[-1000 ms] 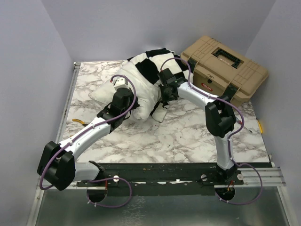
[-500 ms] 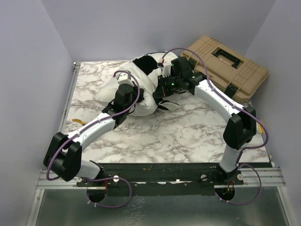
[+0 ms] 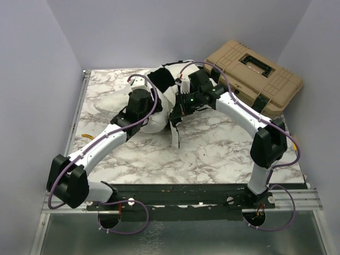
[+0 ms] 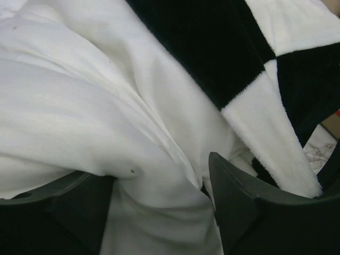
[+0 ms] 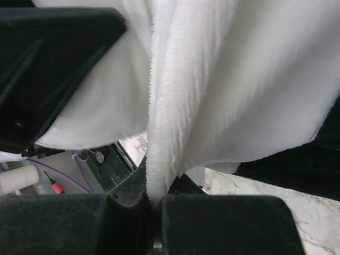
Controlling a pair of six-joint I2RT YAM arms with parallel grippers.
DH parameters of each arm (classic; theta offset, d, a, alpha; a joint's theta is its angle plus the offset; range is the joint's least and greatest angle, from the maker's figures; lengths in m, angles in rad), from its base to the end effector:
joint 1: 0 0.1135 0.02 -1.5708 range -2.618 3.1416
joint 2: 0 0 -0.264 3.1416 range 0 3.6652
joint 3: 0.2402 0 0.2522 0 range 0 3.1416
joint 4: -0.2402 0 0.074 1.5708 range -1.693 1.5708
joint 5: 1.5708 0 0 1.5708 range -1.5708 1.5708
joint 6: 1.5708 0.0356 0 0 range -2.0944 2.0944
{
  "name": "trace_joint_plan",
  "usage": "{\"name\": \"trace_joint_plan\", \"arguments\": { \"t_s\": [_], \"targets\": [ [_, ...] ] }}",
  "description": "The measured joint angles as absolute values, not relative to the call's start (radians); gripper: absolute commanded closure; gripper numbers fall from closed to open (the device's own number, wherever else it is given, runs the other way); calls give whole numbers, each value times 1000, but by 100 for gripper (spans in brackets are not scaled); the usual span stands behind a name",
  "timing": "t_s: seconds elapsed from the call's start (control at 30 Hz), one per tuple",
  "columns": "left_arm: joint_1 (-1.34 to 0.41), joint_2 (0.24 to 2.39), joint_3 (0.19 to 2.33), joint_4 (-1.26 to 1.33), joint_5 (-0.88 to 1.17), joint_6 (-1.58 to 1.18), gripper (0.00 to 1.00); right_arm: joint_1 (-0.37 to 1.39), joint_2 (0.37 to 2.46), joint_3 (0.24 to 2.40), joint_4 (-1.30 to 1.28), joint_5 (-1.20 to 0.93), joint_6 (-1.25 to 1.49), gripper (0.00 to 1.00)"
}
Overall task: Put the pillow into the pillowcase
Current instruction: Stuff the pillow into the pillowcase.
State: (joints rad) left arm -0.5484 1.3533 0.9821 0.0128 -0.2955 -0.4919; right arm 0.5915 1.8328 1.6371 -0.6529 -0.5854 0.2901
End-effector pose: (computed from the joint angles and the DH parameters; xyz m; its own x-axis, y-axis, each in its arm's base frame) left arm 0.2736 -0.1550 0.3004 -0.3895 -0.2915 -0.8737 0.0931 0.9313 -0.3522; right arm 0.3284 0.2443 0.3019 -0.8165 -0.2613 -0.5148 -0.5577 0.5875 0.5864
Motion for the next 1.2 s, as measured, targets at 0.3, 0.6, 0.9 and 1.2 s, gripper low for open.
{"name": "trace_joint_plan", "arguments": {
  "t_s": [0.3,0.6,0.9,1.2],
  "targets": [
    [-514,1265,1192,-459,-280,-426,20,587,1840,1641,-641,-648,439,100],
    [-516,1233,1239,-527,-224,-304,19,578,1840,1631,-571,-725,569,100],
    [-521,1201,1354,-513,-237,-80,18,576,1840,1613,-545,-764,629,100],
    [-524,1211,1325,-516,-160,64,20,579,1840,1596,-539,-818,675,100]
  ]
}}
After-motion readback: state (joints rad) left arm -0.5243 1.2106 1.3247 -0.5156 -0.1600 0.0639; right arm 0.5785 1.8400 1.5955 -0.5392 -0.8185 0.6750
